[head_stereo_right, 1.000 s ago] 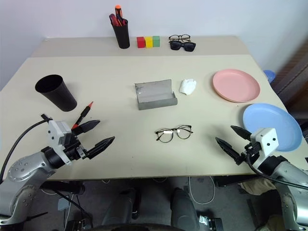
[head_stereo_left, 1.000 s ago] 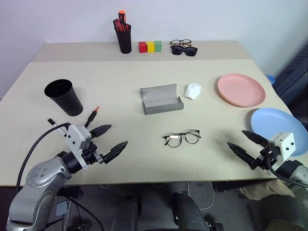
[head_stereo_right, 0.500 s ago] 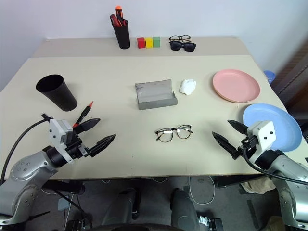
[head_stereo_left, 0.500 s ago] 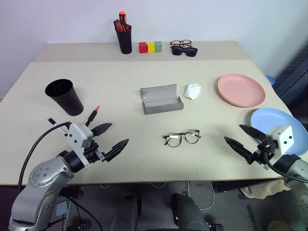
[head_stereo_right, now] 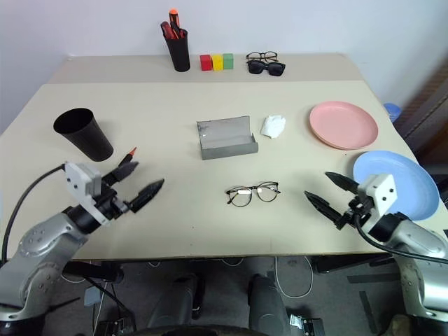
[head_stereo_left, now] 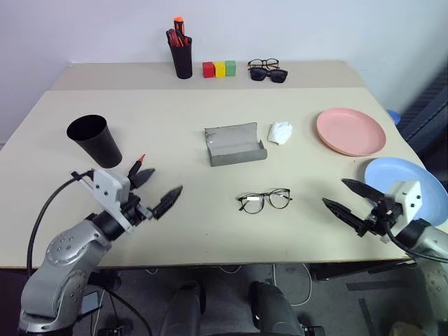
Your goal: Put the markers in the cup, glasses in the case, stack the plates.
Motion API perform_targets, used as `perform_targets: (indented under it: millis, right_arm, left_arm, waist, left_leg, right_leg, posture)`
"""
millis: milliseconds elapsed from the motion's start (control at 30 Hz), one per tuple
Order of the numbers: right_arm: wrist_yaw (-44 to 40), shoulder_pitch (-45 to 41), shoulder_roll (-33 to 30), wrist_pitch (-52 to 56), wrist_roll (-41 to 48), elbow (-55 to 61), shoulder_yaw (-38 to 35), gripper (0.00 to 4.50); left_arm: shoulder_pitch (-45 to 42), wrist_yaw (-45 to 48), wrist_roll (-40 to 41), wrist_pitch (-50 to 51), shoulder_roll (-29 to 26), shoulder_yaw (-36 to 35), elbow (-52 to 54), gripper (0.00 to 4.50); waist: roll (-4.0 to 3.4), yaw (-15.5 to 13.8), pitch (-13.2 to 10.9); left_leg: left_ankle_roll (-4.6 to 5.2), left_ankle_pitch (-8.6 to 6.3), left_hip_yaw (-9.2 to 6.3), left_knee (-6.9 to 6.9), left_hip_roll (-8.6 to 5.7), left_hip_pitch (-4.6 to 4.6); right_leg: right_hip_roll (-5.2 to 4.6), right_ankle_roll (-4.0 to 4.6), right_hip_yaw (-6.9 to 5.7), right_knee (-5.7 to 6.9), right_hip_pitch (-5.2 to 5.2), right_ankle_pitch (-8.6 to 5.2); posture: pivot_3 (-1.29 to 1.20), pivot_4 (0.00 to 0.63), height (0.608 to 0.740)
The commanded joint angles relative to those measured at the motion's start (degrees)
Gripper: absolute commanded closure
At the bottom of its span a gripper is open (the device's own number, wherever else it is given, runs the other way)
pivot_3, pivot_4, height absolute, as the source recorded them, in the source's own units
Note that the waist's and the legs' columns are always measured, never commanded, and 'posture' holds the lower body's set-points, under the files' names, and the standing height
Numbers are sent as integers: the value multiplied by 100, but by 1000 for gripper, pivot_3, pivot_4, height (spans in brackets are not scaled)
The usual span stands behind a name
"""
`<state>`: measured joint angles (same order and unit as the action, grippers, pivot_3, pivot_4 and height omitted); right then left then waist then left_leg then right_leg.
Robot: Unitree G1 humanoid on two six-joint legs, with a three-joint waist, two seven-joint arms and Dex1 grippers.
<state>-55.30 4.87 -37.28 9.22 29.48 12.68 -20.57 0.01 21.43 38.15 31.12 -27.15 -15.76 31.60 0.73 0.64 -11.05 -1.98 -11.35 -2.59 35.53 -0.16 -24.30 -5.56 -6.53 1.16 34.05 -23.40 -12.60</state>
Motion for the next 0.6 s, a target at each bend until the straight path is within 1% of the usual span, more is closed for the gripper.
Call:
perform_targets:
  millis: [33, 100, 167, 267, 333, 367, 433, 467, 533, 600]
  right_arm:
    - [-408, -537, -31, -47, 231, 140, 442, 836]
    - [-590, -831, 3, -28, 272, 127, 699, 836]
    - [-757, -1106, 27, 34, 334, 112, 948, 836]
    - [-899, -1531, 110, 81, 350, 15, 1284, 836]
    - [-951, -1739, 175, 65, 316, -71, 1445, 836]
    - [-964, -1839, 217, 54, 293, -112, 1515, 836]
    - [-939, -2036, 305, 78, 260, -176, 1638, 836]
    - [-924, -2128, 348, 76, 225, -209, 1702, 836]
    - [-880, -2256, 409, 86, 179, -260, 1797, 836]
    - [-846, -2327, 442, 81, 154, -295, 1839, 836]
  left_arm:
    - [-796, -1523, 362, 1190, 190, -381, -17, 0]
    - [-1316, -2251, 617, 1790, 383, -613, -254, 0]
    - [-1815, -2944, 662, 2362, 526, -867, -587, 0]
    - [-2295, -3439, 495, 3057, 462, -965, -1090, 0]
    - [-2496, -3687, 350, 3269, 493, -1016, -1361, 0]
    - [-2590, -3713, 317, 3467, 446, -990, -1468, 0]
    - [-2683, -3615, 88, 3531, 265, -759, -1645, 0]
    - [-2790, -3441, 102, 3684, 151, -673, -1829, 0]
    - [-2969, -3021, -33, 3658, -110, -401, -2213, 0]
    - [-3191, -2955, -179, 3747, -178, -355, -2618, 0]
  waist:
    - [2, 4, 0]
    - [2, 5, 0]
    - [6, 4, 0]
    - [10, 13, -2]
    - [10, 9, -2]
    - [11, 9, -3]
    - [16, 10, -4]
    - [16, 11, -4]
    - [17, 0, -3]
    - [17, -6, -3]
  left_leg:
    - [0, 0, -6, 18, 0, 0]
    - [1, 1, -12, 21, -1, 5]
    - [1, 1, -16, 24, -1, 8]
    - [2, 1, -21, 25, -3, 7]
    - [1, 1, -22, 25, -3, 7]
    - [1, 1, -23, 25, -4, 7]
    - [1, 1, -24, 25, -4, 7]
    - [0, 2, -25, 25, -4, 7]
    - [-2, 3, -26, 25, -4, 6]
    - [-4, 4, -27, 26, -5, 6]
  right_leg:
    - [1, -5, -3, 20, 0, -1]
    - [7, -14, -4, 27, 6, 3]
    - [10, -24, -4, 31, 8, 6]
    - [15, -26, -5, 34, 9, 11]
    - [16, -17, -5, 39, 9, 17]
    - [16, -17, -5, 40, 8, 17]
    - [17, -17, -5, 40, 8, 17]
    - [18, -16, -5, 41, 7, 17]
    - [19, -15, -5, 43, 5, 17]
    - [18, -15, -6, 45, 5, 17]
  posture:
    - [0, 150, 740]
    - [0, 150, 740]
    - [0, 150, 740]
    - [0, 150, 740]
    - [0, 150, 740]
    - [0, 150, 740]
    - [0, 150, 740]
    - [0, 150, 740]
    - [0, 150, 740]
    - [0, 150, 740]
